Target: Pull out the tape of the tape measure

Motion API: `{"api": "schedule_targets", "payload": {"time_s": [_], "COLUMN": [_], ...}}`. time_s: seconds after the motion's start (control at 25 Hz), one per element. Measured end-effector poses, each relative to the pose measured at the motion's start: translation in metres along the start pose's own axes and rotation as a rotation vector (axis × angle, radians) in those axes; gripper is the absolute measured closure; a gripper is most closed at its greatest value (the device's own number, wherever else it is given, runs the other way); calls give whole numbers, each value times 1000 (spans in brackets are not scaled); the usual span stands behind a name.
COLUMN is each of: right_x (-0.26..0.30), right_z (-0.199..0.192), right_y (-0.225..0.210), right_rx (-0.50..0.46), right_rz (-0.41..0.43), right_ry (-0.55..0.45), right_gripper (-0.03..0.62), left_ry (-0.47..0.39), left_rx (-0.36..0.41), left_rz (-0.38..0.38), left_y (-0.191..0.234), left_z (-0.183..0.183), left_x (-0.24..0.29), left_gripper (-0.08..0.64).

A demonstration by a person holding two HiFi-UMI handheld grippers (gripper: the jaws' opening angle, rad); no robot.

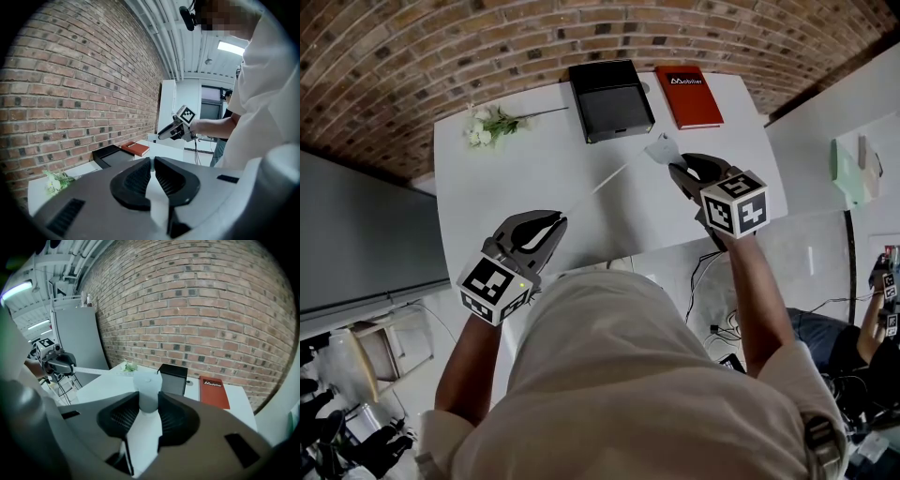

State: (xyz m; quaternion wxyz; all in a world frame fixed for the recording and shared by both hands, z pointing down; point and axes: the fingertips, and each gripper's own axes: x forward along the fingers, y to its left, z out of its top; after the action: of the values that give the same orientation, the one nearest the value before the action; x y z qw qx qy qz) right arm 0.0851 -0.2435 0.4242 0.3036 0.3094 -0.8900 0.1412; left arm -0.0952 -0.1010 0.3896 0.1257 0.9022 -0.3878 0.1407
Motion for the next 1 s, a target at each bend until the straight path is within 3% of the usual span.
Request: {"api": "schedule_targets", "payload": {"time_s": [1.0], "right_x": [1], "right_z": [-3], "right_y": [-17], "right_rx": [25], "right_rz": [-38], "right_ry": [0], "right_gripper": [462], "left_ry": [17], "left_rx": [-12], "left_rz": [-8], "left_y": [-4], "left_z": [-10], "left_x": [-11], "left_gripper": [534]}}
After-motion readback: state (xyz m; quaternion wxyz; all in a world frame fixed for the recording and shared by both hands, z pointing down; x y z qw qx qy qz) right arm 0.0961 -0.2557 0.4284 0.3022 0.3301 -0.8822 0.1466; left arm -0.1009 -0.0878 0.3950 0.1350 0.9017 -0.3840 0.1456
